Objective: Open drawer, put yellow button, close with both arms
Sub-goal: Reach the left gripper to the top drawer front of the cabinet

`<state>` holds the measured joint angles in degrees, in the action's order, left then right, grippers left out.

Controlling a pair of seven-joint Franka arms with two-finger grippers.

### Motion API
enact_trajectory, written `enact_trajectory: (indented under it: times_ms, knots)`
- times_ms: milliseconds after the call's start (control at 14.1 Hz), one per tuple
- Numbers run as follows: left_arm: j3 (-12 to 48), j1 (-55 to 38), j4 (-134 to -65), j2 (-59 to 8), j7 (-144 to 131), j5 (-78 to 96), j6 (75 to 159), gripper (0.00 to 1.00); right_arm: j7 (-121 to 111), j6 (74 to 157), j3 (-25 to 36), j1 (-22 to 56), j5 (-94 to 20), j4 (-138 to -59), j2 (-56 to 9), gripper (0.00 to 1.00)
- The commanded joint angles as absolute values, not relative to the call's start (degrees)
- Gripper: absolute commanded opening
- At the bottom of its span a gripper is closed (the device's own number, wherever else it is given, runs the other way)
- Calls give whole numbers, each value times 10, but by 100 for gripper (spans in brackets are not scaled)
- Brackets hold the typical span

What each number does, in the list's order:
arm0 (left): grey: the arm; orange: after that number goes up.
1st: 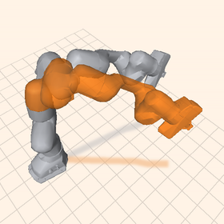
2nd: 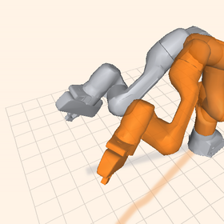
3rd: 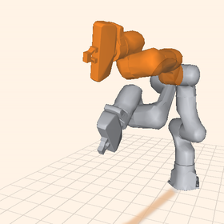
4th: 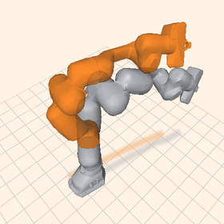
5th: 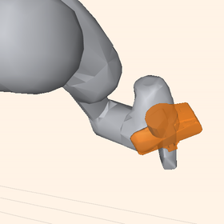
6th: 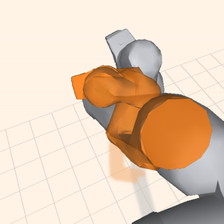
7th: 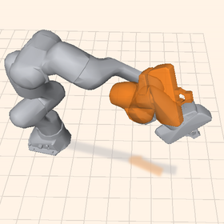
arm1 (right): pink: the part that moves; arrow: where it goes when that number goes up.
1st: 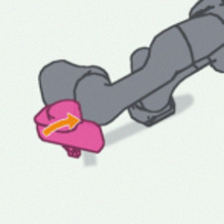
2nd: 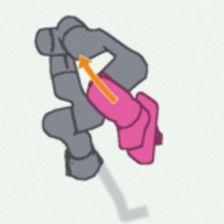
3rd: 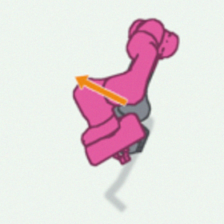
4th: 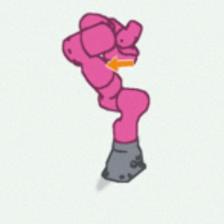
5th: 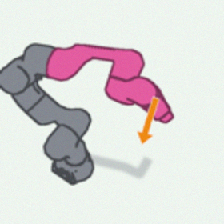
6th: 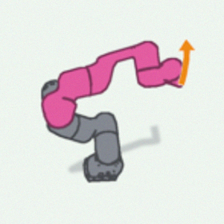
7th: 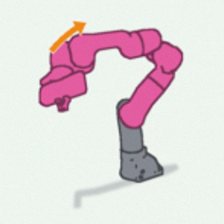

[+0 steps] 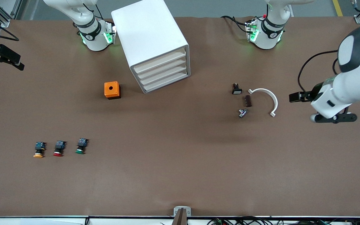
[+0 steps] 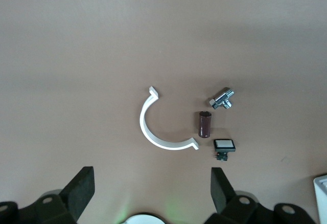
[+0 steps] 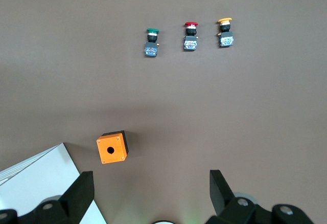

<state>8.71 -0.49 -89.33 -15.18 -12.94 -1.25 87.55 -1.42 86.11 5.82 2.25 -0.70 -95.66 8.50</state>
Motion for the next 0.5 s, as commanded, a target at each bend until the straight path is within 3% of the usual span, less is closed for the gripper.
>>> enact_trajectory:
  times_ms: [0,425]
  knots:
    - [90,-32,-875,-212,-222,-5,868,100,-13,863,53,18,-1,-964,97,100]
    - [90,-104,-833,-318,-492,72,881,100,-13,865,53,18,0,-964,96,100]
